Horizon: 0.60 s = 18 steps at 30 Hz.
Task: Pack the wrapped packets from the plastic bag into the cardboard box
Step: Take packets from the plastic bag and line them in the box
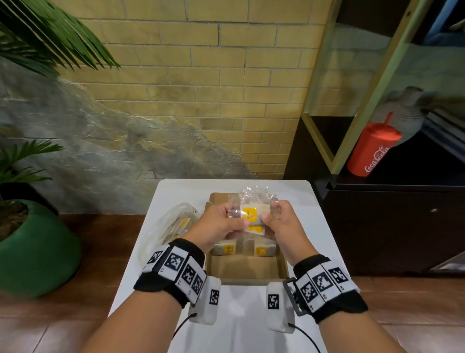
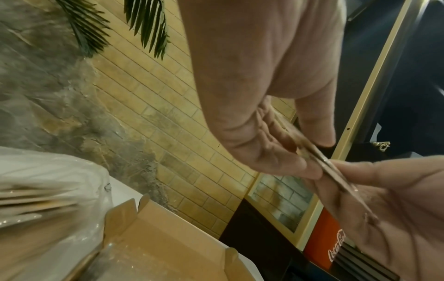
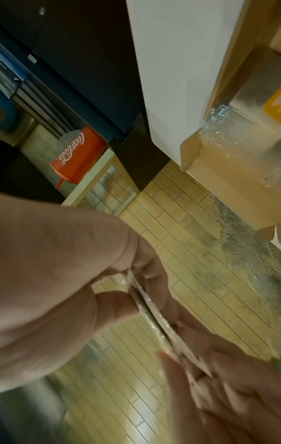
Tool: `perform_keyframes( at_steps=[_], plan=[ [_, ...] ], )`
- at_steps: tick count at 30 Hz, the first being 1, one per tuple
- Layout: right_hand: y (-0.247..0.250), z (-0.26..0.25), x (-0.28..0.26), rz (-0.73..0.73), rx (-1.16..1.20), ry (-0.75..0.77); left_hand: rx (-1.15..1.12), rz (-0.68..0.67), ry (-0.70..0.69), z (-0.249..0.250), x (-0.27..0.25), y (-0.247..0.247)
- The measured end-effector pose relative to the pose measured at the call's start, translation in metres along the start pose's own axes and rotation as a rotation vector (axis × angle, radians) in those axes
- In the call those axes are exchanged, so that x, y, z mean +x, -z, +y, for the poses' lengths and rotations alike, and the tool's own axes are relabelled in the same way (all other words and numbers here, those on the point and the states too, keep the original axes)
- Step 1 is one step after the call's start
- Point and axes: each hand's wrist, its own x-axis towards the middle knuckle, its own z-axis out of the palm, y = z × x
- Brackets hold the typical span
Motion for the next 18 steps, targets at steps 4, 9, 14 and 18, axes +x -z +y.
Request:
perform_keyframes(
  at_steps=[4, 9, 14, 18],
  plan=[
    [-0.003, 0.003, 0.001, 0.047, 0.035, -0.015, 0.008, -0.037, 0.032, 0.001, -0.002, -0.003],
    [0.011, 0.003, 0.007, 0.104, 0.01, -0.01, 0.083, 0.099, -0.049, 0.001, 0.002, 0.002],
    [0.026, 0.0, 0.007, 0.023, -0.217, 0.045, 0.114, 0.175, -0.104, 0.007, 0.005, 0.007],
    [0.017, -0.002, 0.003, -0.087, -0.452, 0.048, 0.135, 0.207, -0.132, 0.005, 0.009, 0.005]
  ],
)
